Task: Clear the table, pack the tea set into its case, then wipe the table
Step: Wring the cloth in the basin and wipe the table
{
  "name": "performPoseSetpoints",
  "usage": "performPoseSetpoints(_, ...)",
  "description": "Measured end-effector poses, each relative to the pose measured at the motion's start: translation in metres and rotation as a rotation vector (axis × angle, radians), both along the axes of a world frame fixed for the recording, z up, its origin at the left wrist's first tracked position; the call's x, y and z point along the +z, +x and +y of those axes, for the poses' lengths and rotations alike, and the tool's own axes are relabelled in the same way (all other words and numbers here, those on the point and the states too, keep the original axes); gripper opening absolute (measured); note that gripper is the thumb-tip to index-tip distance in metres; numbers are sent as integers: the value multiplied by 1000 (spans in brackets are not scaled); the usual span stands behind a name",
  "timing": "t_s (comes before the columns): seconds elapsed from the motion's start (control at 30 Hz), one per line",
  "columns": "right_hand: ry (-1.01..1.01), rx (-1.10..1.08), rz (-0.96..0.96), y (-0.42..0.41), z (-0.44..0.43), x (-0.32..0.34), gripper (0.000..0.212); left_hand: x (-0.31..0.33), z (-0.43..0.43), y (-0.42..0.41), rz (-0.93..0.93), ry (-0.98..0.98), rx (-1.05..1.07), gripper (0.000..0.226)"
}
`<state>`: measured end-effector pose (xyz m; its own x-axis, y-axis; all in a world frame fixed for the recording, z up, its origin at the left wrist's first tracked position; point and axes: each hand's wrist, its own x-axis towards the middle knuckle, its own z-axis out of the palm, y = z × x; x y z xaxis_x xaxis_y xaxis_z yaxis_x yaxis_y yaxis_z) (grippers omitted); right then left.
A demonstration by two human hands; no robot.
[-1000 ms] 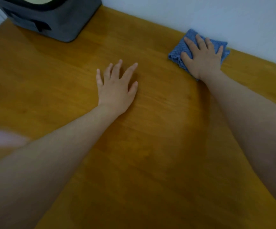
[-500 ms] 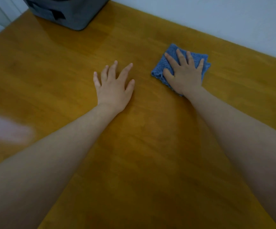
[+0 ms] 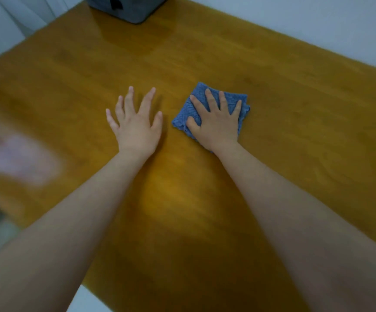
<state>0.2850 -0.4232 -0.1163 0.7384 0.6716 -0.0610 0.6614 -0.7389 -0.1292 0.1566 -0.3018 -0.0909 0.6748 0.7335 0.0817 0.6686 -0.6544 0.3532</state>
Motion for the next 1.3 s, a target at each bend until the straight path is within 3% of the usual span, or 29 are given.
performPoseSetpoints(0.27,25,113,-5,-88,-6,-1,61,2,-18,-75,-82,7,-24,58)
performPoseSetpoints(0.83,104,166,-7,-289,-22,-3,63,18,-15,-211,-18,45,-35,55)
performPoseSetpoints(1.3,98,194,17,-320,-97,0,60,34,-61,-252,65,-88,-15,53)
